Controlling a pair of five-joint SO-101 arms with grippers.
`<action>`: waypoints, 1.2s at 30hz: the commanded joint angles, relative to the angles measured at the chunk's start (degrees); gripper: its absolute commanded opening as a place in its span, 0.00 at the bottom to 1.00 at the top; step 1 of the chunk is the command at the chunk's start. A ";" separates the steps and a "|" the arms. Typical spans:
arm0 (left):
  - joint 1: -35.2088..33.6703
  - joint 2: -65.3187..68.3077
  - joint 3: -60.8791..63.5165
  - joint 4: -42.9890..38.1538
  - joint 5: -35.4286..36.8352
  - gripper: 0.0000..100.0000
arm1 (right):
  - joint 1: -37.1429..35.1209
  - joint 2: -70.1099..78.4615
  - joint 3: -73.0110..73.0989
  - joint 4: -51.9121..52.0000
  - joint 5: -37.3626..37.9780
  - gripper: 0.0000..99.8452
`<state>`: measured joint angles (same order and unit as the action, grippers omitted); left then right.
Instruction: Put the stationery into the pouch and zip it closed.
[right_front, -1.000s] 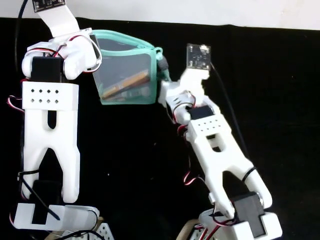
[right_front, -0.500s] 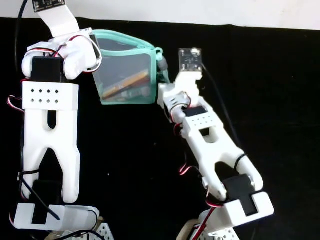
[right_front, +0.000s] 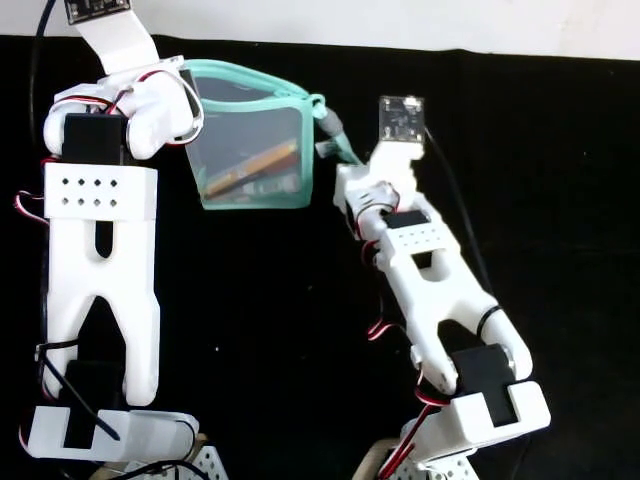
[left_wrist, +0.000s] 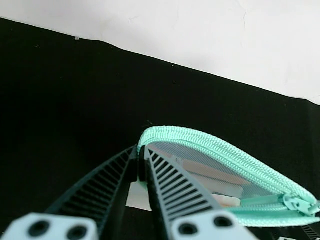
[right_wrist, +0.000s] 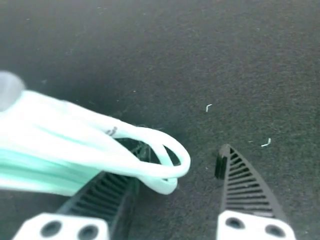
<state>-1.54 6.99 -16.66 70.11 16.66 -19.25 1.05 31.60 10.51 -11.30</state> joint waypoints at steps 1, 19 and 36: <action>2.15 5.93 0.92 0.62 -0.35 0.01 | 0.92 -0.75 -2.51 -0.48 0.88 0.22; 2.15 5.93 0.92 0.62 -0.35 0.01 | -0.04 -6.99 -2.24 5.85 0.88 0.22; 2.24 5.93 1.01 0.62 -0.35 0.01 | 1.54 1.10 -7.08 -2.95 5.27 0.22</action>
<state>-1.54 6.99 -16.66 70.11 16.66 -18.29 0.79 28.88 11.56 -6.81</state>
